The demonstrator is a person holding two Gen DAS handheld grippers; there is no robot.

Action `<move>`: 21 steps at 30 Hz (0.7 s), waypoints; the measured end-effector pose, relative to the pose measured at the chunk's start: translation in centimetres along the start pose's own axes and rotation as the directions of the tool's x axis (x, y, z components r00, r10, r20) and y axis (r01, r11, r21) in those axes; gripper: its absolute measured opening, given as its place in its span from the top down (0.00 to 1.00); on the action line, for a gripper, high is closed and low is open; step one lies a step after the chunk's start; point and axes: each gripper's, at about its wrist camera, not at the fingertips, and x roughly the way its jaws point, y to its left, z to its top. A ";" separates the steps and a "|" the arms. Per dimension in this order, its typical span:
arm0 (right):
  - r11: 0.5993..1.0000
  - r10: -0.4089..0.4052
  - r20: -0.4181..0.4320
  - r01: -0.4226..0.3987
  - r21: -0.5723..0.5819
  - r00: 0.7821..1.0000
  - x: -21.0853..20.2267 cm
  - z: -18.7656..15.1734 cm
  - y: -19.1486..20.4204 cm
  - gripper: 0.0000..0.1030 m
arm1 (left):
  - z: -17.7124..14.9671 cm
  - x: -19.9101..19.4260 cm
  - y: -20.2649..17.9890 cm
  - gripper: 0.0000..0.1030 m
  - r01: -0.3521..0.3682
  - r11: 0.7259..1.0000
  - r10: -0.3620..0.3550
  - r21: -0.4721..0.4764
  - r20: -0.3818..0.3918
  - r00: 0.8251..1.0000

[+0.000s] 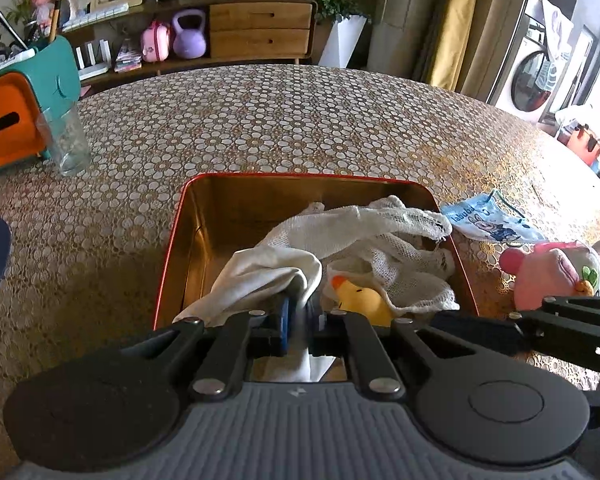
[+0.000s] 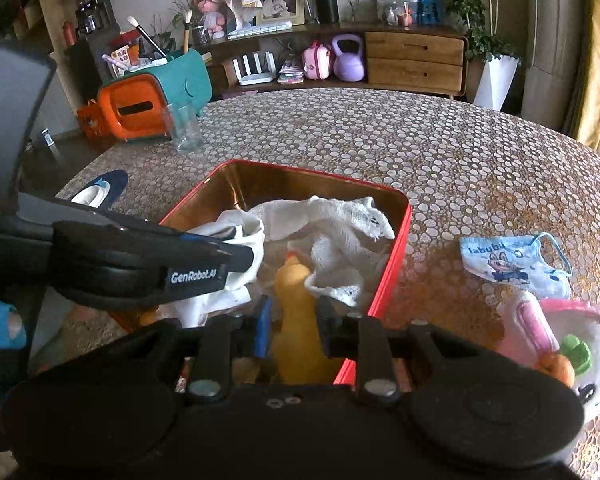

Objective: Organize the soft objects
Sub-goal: 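Carry the cloth and duck into the red tin and open both tools, then withdraw both open tools from the tin back over the table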

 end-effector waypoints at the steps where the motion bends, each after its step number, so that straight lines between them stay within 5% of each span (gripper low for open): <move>1: 1.000 0.005 -0.001 -0.005 0.005 1.000 -0.1 -0.1 0.0 0.74 | 0.0 -0.1 0.0 0.91 0.000 1.000 0.000 -0.004 0.001 1.000; 6: 1.000 0.016 0.013 -0.016 0.016 1.000 -1.1 -0.3 -0.1 0.67 | -0.1 -0.6 0.1 0.90 0.010 1.000 -0.010 -0.019 0.010 1.000; 9: 1.000 0.020 0.027 -0.020 0.022 0.999 -2.1 -0.4 -0.1 0.65 | -0.2 -1.1 0.2 0.79 0.018 1.000 -0.018 -0.025 0.020 1.000; 13: 0.999 0.017 0.043 -0.018 0.032 0.999 -3.3 -0.5 -0.1 0.62 | -0.5 -2.0 -0.2 0.29 0.007 1.000 -0.006 -0.016 0.051 0.999; 21: 0.997 0.021 0.109 -0.028 0.067 0.994 -7.5 -1.0 -1.3 0.49 | -1.1 -5.2 -0.9 0.29 -0.017 1.000 0.016 0.009 0.108 0.994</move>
